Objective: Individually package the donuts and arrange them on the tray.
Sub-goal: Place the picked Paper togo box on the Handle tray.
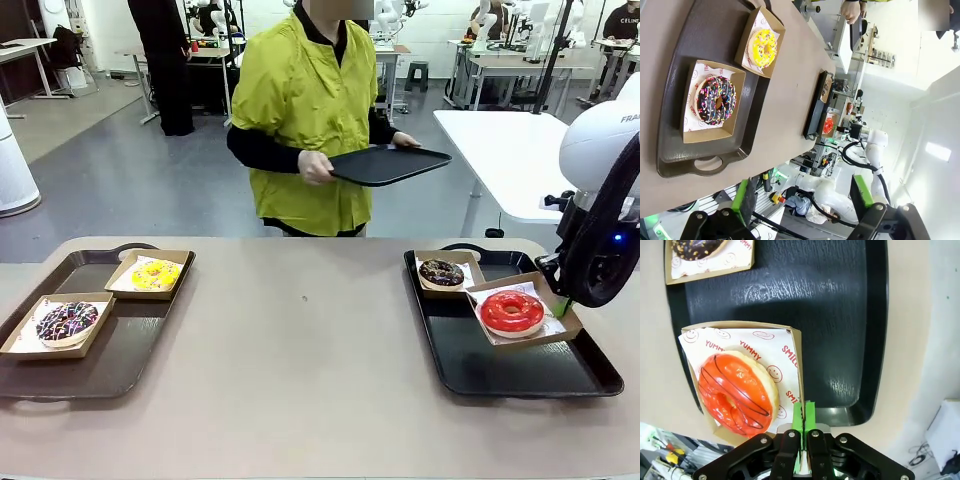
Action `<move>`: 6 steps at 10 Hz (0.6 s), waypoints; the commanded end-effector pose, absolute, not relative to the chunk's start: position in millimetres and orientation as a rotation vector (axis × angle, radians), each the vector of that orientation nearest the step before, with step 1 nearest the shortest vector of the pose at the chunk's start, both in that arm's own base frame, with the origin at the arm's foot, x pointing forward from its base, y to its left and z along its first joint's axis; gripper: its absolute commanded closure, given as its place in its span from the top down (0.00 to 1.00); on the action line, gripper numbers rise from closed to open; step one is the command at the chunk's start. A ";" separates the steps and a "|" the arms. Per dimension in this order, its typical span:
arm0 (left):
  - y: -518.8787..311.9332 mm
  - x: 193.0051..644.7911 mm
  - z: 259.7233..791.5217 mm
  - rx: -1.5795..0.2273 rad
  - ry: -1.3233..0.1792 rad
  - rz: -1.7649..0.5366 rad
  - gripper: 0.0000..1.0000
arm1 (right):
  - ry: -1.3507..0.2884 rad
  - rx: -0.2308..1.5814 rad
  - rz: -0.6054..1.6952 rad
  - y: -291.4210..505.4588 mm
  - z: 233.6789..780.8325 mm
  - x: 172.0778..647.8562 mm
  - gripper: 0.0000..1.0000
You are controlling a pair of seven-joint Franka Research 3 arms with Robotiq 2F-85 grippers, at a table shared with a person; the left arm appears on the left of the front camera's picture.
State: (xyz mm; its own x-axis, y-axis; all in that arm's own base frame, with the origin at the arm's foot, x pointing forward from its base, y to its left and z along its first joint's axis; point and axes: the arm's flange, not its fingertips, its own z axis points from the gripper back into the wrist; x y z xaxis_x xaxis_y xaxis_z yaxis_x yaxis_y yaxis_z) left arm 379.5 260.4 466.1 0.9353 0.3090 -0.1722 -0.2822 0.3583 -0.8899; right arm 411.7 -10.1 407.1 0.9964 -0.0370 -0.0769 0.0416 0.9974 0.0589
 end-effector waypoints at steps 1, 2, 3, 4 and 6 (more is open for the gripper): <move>260.2 377.1 469.0 -1.145 -0.032 0.379 1.00 | 0.056 0.078 -0.060 -9.1 382.6 421.9 0.01; 260.2 377.1 469.0 -1.145 -0.032 0.379 1.00 | 0.055 0.082 -0.057 -8.1 373.4 425.8 0.01; 260.2 377.1 469.0 -1.145 -0.032 0.379 1.00 | 0.060 0.073 -0.065 -6.5 362.9 429.8 0.01; 260.2 377.1 469.0 -1.145 -0.032 0.379 1.00 | 0.071 0.074 -0.062 -4.2 353.8 433.4 0.01; 260.2 377.1 469.0 -1.145 -0.032 0.379 1.00 | 0.080 0.062 -0.039 -0.7 337.2 438.3 0.01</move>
